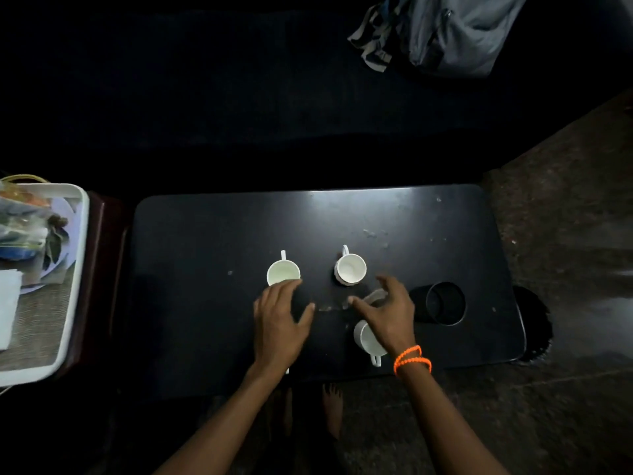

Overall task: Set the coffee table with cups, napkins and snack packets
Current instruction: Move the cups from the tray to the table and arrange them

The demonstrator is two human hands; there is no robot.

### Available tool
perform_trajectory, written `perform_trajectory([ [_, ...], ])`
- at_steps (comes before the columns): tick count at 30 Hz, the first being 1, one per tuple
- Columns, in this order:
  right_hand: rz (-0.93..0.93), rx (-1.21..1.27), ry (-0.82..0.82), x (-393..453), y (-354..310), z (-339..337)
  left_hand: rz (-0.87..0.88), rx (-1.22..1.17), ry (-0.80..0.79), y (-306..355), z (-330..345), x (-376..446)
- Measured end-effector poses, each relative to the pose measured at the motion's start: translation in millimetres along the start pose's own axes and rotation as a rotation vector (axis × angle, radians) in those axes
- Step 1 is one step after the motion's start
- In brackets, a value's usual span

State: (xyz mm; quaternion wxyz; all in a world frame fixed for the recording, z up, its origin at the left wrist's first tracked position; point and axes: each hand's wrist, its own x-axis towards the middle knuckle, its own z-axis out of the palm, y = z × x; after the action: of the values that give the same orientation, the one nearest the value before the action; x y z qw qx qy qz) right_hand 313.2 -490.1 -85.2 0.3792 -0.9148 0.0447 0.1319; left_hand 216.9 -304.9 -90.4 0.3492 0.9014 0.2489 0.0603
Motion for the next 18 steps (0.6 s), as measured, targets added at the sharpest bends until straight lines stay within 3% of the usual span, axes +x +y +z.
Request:
perform_trajectory([
  [6,-0.009,-0.159,-0.001,-60,29,-1,-0.259,0.157,-0.174,-13,-7,-58],
  [10,-0.002,-0.187,-0.031,-71,36,2,-0.290,0.194,-0.270,-10,-6,-69],
  [18,0.016,-0.219,-0.038,-79,38,1,-0.236,0.191,-0.282,-11,-9,-69],
])
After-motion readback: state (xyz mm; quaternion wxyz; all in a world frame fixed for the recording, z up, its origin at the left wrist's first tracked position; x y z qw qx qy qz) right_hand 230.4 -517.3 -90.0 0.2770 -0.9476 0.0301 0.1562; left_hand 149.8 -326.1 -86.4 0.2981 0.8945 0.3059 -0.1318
